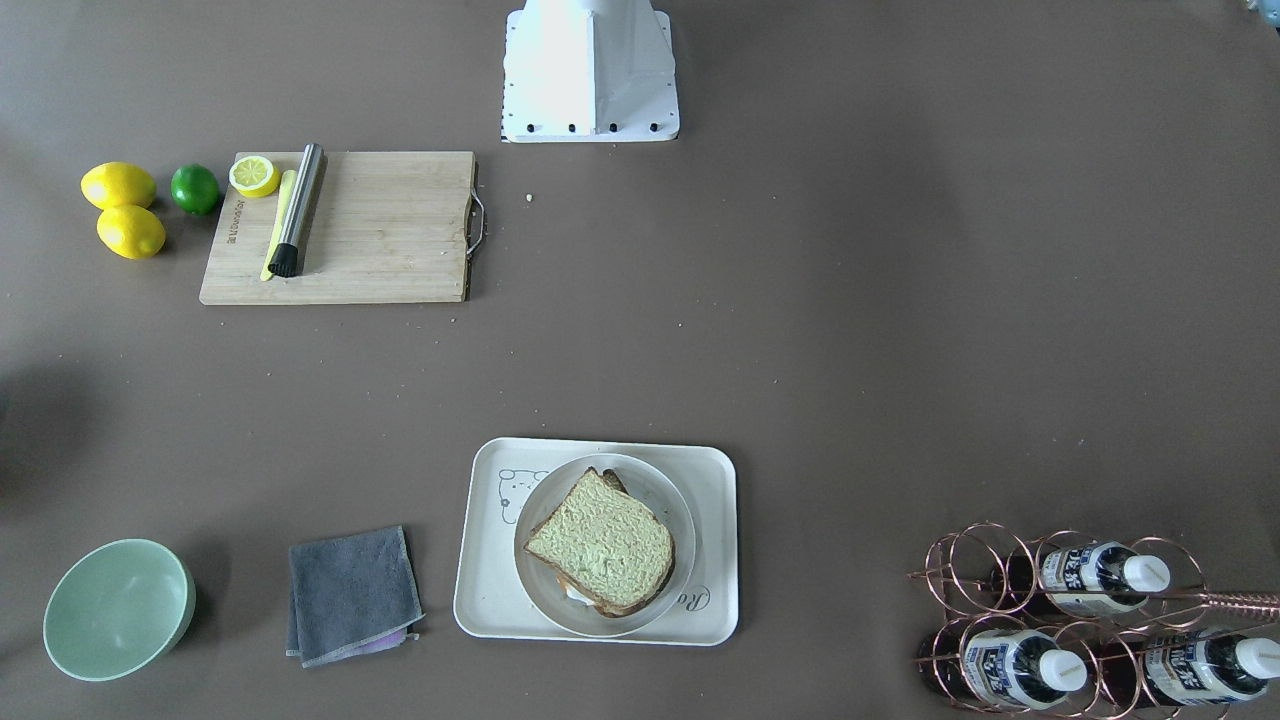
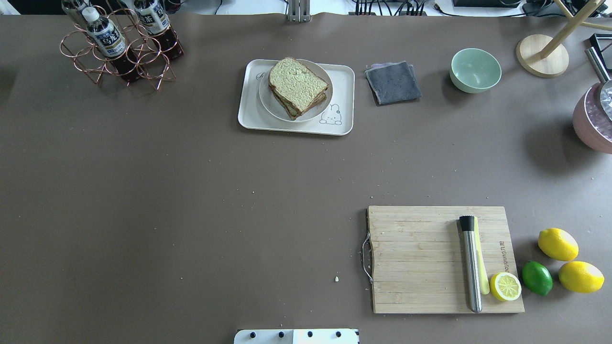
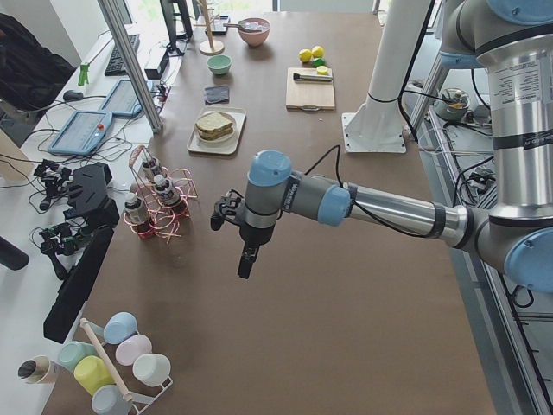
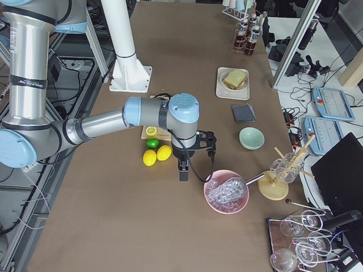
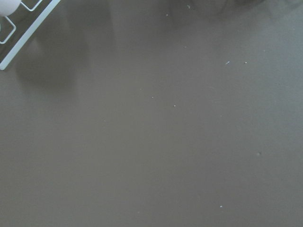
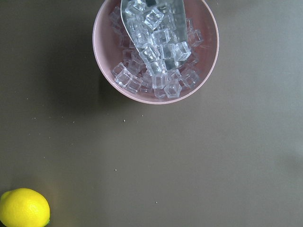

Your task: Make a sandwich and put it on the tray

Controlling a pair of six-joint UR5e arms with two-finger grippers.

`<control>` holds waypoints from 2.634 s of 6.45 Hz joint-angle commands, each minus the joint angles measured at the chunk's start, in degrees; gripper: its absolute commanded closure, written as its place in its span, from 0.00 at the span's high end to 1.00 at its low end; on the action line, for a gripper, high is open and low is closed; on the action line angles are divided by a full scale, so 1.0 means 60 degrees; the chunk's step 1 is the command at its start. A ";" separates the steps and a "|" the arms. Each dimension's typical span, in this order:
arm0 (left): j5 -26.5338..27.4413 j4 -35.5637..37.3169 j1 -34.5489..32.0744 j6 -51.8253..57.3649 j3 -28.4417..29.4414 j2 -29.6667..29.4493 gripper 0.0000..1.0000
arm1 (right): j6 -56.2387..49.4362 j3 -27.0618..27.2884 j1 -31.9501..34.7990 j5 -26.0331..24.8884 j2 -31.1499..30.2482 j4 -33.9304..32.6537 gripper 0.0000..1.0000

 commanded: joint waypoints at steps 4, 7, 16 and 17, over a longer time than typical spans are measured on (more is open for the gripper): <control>-0.1825 0.0604 -0.0758 0.0666 0.0846 -0.0328 0.98 | 0.0849 -0.1098 -0.0249 0.0216 0.0752 0.0569 1.00; -0.1903 -0.0785 -0.0729 -0.0529 0.0759 0.0279 0.98 | 0.0942 -0.1392 -0.0279 0.0450 0.0665 0.1159 1.00; -0.1903 -0.0786 -0.0729 -0.0528 0.0729 0.0352 0.98 | 0.0956 -0.1568 -0.0279 0.0481 -0.0244 0.2302 1.00; -0.1903 -0.0786 -0.0729 -0.0529 0.0729 0.0352 0.98 | 0.0956 -0.1568 -0.0279 0.0481 -0.0244 0.2302 1.00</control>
